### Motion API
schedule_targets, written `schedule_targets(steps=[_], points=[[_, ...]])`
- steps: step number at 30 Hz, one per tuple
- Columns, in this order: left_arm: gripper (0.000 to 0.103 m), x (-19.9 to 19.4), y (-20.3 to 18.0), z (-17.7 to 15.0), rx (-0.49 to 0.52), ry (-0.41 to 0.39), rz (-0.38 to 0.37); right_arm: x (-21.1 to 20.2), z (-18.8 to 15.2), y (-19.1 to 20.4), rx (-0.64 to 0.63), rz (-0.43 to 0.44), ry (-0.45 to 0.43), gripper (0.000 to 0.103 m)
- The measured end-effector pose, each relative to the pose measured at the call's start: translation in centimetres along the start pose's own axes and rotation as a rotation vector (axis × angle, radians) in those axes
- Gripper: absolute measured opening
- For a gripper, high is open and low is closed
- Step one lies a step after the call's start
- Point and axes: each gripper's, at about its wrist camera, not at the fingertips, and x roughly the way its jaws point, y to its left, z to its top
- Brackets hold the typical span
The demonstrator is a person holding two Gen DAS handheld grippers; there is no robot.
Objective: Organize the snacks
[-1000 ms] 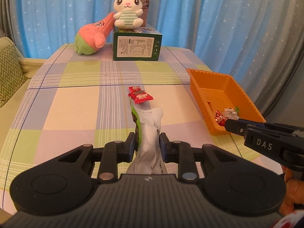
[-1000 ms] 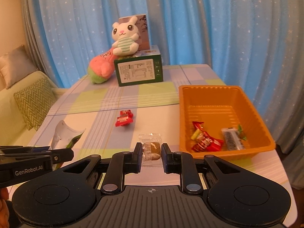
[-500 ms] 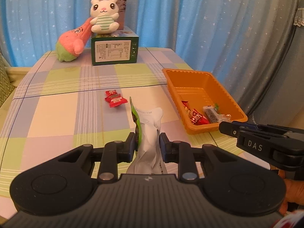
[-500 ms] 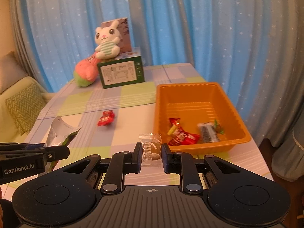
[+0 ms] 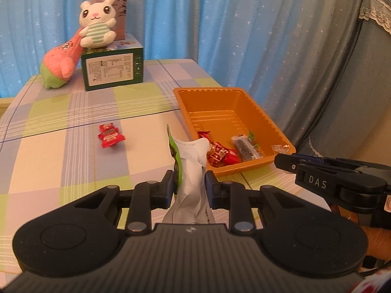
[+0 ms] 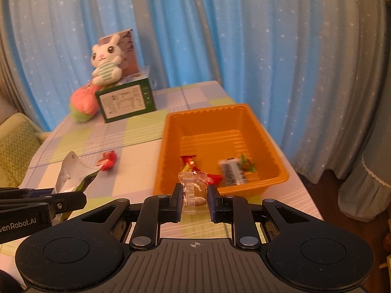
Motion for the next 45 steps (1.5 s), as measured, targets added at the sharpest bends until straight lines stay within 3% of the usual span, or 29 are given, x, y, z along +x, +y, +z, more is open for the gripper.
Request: schedule_targets(steps=[21, 45], points=[[0.024, 6.0, -3.9, 3.2, 0.057, 0.033, -0.055, 3.3, 2.2, -5.5, 0.032, -0.049, 0.022, 0.021], [0.024, 15.0, -4.5, 6.4, 0.037, 0.082, -0.069, 10.7, 5.7, -8.7, 0.039, -0.036, 0.087, 0.021]])
